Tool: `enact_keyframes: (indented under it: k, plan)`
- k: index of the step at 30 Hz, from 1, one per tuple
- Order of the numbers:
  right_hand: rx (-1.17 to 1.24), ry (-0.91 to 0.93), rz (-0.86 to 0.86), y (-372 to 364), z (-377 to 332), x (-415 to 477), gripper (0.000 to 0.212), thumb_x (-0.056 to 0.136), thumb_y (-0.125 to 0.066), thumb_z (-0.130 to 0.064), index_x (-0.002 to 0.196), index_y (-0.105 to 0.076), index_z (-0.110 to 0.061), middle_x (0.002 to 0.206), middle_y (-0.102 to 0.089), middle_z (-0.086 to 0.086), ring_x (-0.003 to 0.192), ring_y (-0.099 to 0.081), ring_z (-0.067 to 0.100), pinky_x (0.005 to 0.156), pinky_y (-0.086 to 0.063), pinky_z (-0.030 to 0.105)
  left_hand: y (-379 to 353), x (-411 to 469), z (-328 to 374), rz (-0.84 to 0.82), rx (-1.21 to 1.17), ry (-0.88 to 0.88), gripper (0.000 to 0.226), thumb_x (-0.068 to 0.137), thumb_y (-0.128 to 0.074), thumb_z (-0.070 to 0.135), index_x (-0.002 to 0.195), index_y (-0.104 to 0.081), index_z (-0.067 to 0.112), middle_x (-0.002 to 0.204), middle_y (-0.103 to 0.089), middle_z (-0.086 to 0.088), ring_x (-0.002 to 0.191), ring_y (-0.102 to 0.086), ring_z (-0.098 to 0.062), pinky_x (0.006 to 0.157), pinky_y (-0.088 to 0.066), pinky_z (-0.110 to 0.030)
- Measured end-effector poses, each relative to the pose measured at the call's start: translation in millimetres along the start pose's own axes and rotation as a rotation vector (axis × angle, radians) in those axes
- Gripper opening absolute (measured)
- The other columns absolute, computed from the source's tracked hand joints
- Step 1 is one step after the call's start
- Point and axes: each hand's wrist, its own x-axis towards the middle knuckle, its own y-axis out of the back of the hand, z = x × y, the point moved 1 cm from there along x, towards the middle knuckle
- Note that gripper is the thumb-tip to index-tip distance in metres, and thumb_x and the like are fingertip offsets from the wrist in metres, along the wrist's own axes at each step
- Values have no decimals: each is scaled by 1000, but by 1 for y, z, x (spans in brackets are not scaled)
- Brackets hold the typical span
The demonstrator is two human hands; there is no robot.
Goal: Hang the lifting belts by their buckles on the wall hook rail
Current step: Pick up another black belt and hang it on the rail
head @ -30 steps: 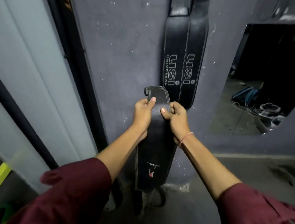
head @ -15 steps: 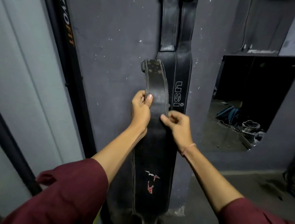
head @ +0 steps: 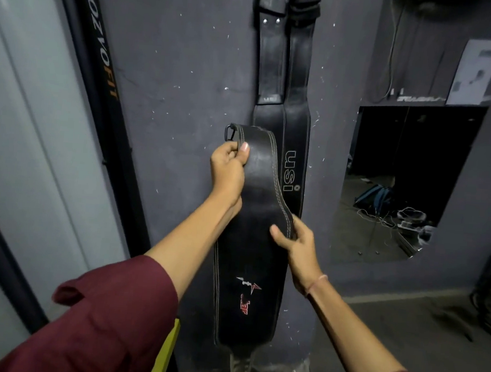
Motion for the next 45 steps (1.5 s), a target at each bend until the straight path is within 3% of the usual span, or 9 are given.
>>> enact_keyframes:
  k: [6, 11, 14, 20, 24, 28, 33, 40, 45]
  plan:
    - [121, 132, 127, -28, -43, 31, 18, 87, -62, 11, 98, -66, -4, 88, -73, 2, 81, -67, 14, 79, -58, 31, 9, 19, 35, -323, 169, -69, 17, 97, -60, 13, 111, -65, 5, 102, -73, -6, 92, -69, -13, 84, -55, -28]
    - [189, 220, 147, -36, -76, 48, 19, 86, -62, 11, 101, -66, 1, 87, -74, 7, 82, -69, 20, 80, -60, 38, 42, -15, 1, -107, 313, -83, 34, 87, -72, 43, 97, -72, 10, 91, -75, 5, 87, -70, -9, 83, -56, -35]
    - [174, 226, 151, -38, -88, 60, 19, 87, -63, 7, 106, -63, 12, 95, -70, 19, 88, -67, 29, 86, -57, 47, 39, -50, -20, -40, 174, -54, 29, 89, -71, 34, 110, -70, 14, 106, -76, 3, 104, -71, -13, 97, -55, -41]
    - [26, 190, 26, -18, -80, 65, 29, 90, -61, 8, 118, -55, 10, 110, -68, 21, 101, -66, 29, 92, -55, 42, 26, -50, -28, 85, 0, -80, 29, 86, -77, 28, 101, -70, 4, 103, -75, -15, 104, -70, -34, 95, -53, -58]
    - [-53, 28, -16, 7, -9, 13, 41, 87, -62, 11, 126, -59, -2, 124, -70, 11, 113, -67, 24, 102, -52, 42, 23, -46, -29, 150, -22, -89, 26, 85, -78, 23, 97, -71, 1, 97, -75, -12, 93, -70, -23, 93, -54, -56]
    - [-53, -118, 11, 16, 40, -28, 31, 91, -63, 3, 119, -65, -10, 115, -74, 5, 111, -68, 29, 92, -57, 34, 25, -39, -31, 127, 8, -88, 25, 86, -77, 21, 98, -71, 0, 100, -75, -16, 97, -71, -29, 94, -54, -55]
    - [-56, 6, 42, -2, -18, 38, 57, 88, -73, -24, 137, -50, -7, 136, -62, 11, 128, -57, 27, 111, -43, 49, 23, -36, -27, 130, -16, -77, 29, 85, -78, 25, 100, -71, 1, 101, -75, -17, 102, -70, -36, 93, -54, -56]
    - [-13, -76, -121, 9, 28, -24, 57, 87, -69, 0, 139, -51, -17, 134, -65, 2, 129, -57, 26, 106, -48, 35, 35, -26, -29, 138, 17, -65, 35, 79, -81, 39, 94, -73, 8, 97, -76, -14, 100, -70, -37, 92, -55, -58]
    - [-1, -1, -8, 1, -2, 2, 47, 84, -69, 7, 127, -59, -9, 117, -74, 2, 109, -69, 18, 91, -55, 29, 29, -22, -28, 60, 115, -118, 35, 87, -72, 43, 96, -71, 9, 97, -75, -11, 100, -70, -33, 91, -54, -58]
